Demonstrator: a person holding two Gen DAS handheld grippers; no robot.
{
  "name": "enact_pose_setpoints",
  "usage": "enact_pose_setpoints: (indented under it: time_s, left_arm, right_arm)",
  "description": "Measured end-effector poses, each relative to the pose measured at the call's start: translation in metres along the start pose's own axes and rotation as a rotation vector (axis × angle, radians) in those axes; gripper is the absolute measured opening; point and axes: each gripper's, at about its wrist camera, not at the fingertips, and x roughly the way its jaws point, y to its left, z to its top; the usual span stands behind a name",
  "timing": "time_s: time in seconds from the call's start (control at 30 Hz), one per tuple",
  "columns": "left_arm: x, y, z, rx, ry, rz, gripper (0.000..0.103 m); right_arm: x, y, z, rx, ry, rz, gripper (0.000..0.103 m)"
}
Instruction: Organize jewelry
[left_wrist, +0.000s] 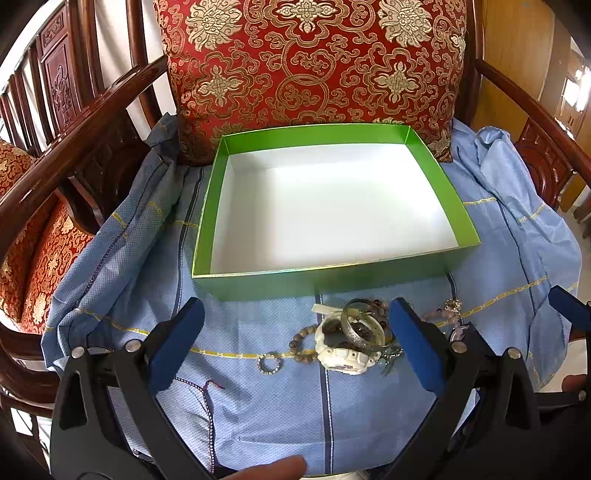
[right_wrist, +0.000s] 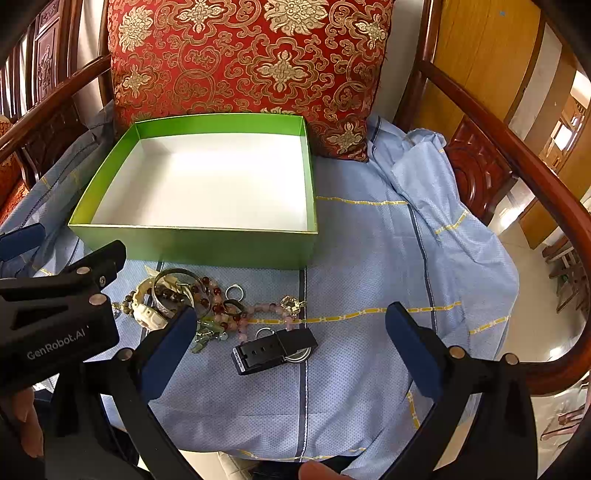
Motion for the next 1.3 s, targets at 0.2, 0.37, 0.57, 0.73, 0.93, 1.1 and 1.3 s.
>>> enact_pose_setpoints:
  time_s: [0.2, 0.37, 0.57, 0.73, 0.93, 1.1, 1.3]
  left_arm:
    - [0.000, 0.000, 0.000, 0.000, 0.001, 0.002, 0.099]
    - [0.001, 0.000, -0.001, 0.001, 0.002, 0.003, 0.099]
    - [0.000, 0.004, -0.002, -0.002, -0.001, -0.002, 0.099]
    - [0.000, 0.004, -0.002, -0.002, -0.001, 0.000, 0.099]
    - [0.000, 0.004, -0.002, 0.000, 0.002, 0.003, 0.099]
    - [0.000, 0.005, -0.003, 0.007, 0.007, 0.010, 0.099]
    - [0.001, 0.004, -0.002, 0.012, 0.015, 0.017, 0.099]
  right_arm:
    - [0.001, 0.001, 0.000, -0.007, 0.005, 0.003, 0.100]
    - [0.002, 0.003, -0.001, -0.017, 0.011, 0.002, 0.100]
    - [0.004, 0.006, -0.001, -0.022, 0.015, -0.004, 0.100]
    - [0.004, 0.009, -0.002, -0.031, 0.017, -0.005, 0.100]
    - [0.004, 0.010, -0.004, -0.038, 0.017, -0.006, 0.100]
    - [0.003, 0.011, -0.005, -0.038, 0.017, -0.010, 0.100]
    - [0.005, 0.011, -0.006, -0.043, 0.022, -0.015, 0.100]
